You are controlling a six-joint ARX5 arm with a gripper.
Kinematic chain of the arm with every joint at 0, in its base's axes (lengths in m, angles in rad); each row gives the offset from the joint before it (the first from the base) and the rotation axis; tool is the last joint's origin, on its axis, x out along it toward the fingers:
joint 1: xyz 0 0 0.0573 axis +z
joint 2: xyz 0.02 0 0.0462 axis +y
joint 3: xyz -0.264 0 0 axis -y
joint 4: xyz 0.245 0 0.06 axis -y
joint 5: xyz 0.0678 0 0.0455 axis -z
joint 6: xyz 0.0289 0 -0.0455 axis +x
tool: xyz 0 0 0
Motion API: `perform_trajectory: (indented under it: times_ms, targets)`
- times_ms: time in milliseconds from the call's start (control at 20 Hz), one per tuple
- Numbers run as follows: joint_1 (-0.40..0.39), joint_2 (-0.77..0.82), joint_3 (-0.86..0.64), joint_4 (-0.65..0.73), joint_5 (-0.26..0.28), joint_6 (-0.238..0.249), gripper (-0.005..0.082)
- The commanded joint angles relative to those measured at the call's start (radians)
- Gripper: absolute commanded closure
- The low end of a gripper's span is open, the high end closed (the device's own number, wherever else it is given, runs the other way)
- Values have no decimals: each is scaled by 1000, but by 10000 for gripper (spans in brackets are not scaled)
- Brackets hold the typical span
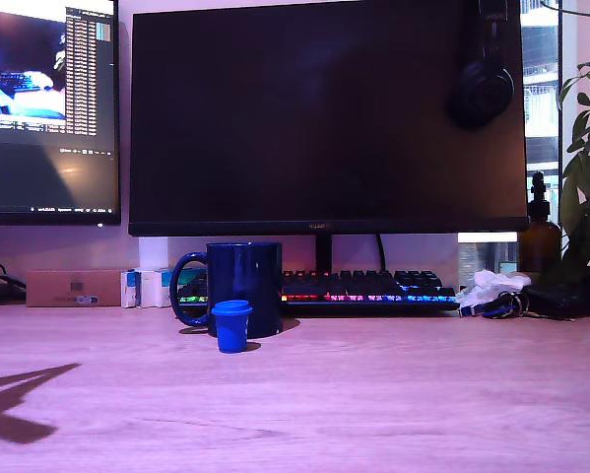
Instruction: Pick up the coffee capsules on the table and drop them inside the coffee cup
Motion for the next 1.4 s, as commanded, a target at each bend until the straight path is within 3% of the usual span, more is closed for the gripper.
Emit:
perform_trajectory:
  times_ms: [0,350,850,1350]
  targets:
    - [-7,4,-47,58,14,-8,789]
    - [-61,58,-116,151,92,-8,789]
    - [-158,233,-161,314,80,25,789]
    - [-166,348,-327,520,68,28,789]
